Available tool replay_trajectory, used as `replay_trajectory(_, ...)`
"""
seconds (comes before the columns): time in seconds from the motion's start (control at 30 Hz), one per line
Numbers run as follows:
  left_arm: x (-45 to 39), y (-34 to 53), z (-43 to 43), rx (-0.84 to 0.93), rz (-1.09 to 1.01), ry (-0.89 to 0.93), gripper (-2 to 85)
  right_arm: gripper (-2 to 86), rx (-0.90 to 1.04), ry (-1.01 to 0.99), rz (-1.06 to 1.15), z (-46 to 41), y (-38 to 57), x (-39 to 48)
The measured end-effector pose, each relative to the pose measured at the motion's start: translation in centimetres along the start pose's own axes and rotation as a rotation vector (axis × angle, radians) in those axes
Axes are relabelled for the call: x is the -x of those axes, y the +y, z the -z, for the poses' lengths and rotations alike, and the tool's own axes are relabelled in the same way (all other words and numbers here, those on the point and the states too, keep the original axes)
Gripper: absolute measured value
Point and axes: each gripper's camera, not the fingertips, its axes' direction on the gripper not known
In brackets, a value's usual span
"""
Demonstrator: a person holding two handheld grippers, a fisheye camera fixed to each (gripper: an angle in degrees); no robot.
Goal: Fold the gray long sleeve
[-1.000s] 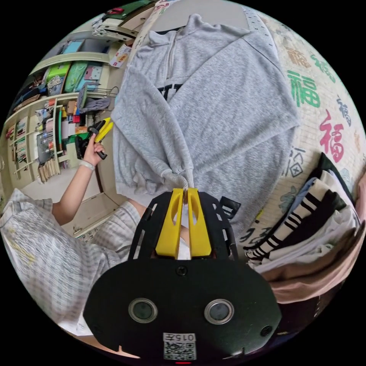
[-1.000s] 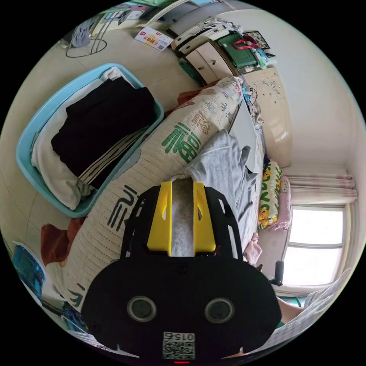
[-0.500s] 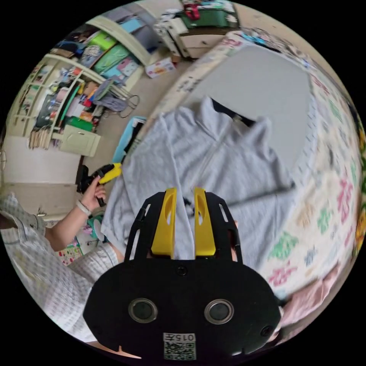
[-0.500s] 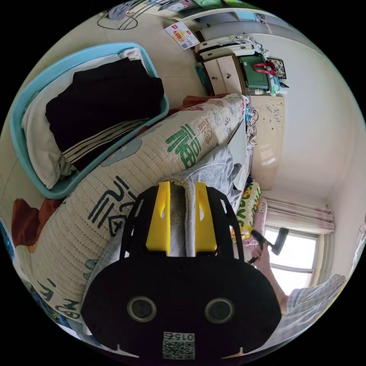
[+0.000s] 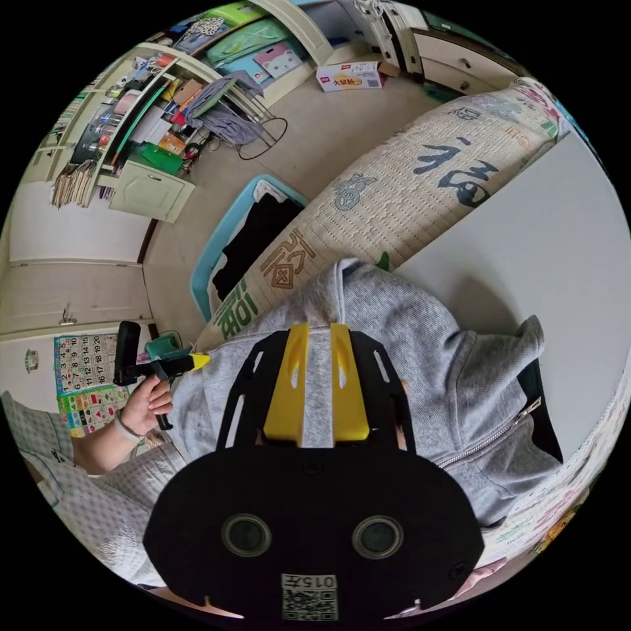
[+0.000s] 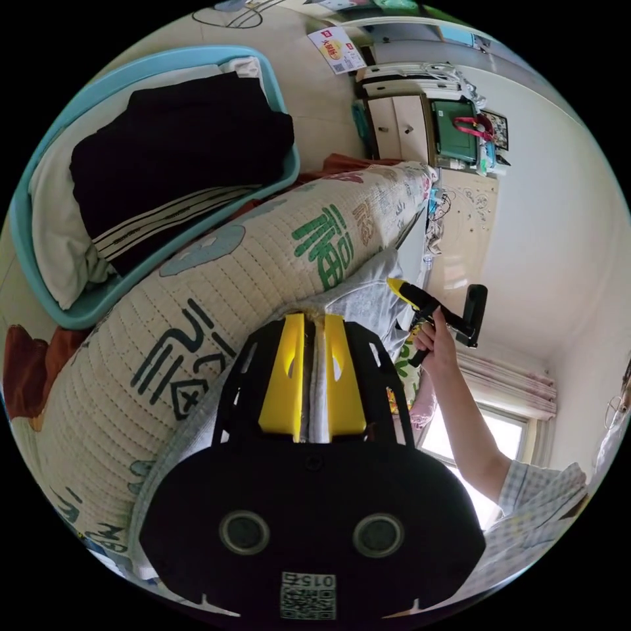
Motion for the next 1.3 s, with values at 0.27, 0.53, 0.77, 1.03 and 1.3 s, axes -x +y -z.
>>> replay_trajectory(0.27, -0.4, 3.3, -6.4, -0.006, 0.002, 0.197, -0.4, 0.1, 0.015, -0.114, -0.053, 1.1, 0.2, -0.8)
replay_trajectory(0.53, -3.2, 8.7, -9.3, -0.058, -0.015, 0.034, 0.4, -0.2, 0.001, -0.14, -0.094, 1.4, 1.2, -1.6)
replay_trajectory(0.77, -4.3, 11.2, -9.9, -0.077, -0.015, -0.066, 7.1, 1.7, 0.02, -0.233, -0.118, 0.8, 1.8, -3.4)
replay_trajectory(1.03, -3.4, 10.3, -9.4, -0.028, 0.047, -0.082, 4.7, 0.2, 0.007, -0.124, -0.114, 2.3, 3.4, -3.4)
replay_trajectory(1.3, -4.5, 9.9, -4.3, -0.079, -0.02, -0.199, 8.0, -0.5, -0.023, -0.083, -0.11, 4.2, 5.7, -5.1)
